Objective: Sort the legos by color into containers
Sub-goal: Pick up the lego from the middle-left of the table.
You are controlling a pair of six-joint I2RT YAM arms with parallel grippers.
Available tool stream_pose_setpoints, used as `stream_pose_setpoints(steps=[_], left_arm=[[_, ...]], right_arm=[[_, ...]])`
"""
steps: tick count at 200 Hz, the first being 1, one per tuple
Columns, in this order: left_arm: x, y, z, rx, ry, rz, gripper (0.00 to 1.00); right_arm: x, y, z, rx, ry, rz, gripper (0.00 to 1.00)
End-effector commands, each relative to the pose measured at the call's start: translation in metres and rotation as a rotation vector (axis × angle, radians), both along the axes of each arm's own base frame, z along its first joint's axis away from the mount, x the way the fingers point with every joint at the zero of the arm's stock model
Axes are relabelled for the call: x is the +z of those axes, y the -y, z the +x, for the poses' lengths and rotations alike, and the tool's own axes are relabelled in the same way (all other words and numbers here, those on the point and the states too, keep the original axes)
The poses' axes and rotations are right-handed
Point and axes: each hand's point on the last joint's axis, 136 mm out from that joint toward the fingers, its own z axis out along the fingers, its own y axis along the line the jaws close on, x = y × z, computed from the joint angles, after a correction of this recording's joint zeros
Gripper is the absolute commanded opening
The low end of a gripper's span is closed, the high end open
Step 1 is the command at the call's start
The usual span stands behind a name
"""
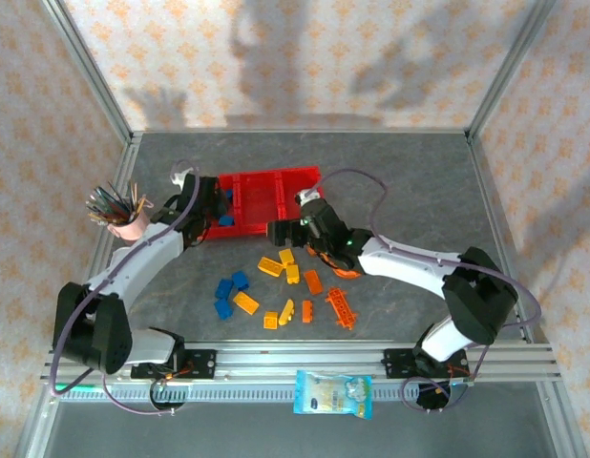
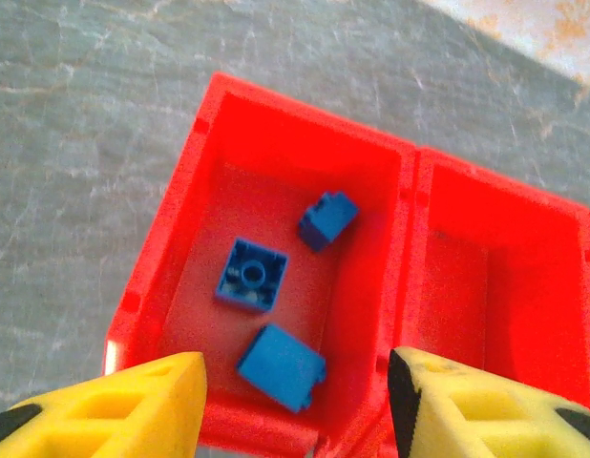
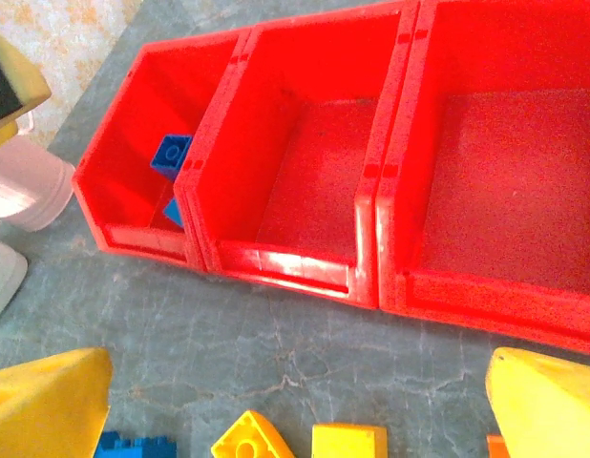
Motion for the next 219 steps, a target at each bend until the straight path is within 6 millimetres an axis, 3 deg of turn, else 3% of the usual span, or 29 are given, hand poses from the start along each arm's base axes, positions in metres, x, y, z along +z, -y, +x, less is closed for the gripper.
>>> stream_pose_setpoints(steps=[1, 53, 95, 141, 219], left_arm=[[-0.015, 0.013, -0.035, -0.059, -0.086, 0.022, 0.55], [-0.049, 0.038, -0.099, -0.128, -0.212, 0.016, 0.56], [-0.078, 0.054, -0.128, -0.177, -0.288, -0.027, 0.57], [-0.098, 0.067, -0.134, -0.206, -0.33, -0.038, 0.57], [-0.114, 0.079, -0.134, -0.245, -0.364, -0.041, 0.56]], right_arm=[[-0.011, 0.0, -0.022, 0.055, -0.021, -0.049, 1.0], [-0.039, -0.005, -0.055, 0.106, -0.089, -0.053, 1.0], [-0.055, 0.004, -0.062, 0.08, -0.117, -0.05, 1.0], [-0.059, 0.008, -0.061, 0.058, -0.119, -0.058, 1.0], [-0.059, 0.011, -0.058, 0.045, -0.101, -0.078, 1.0]])
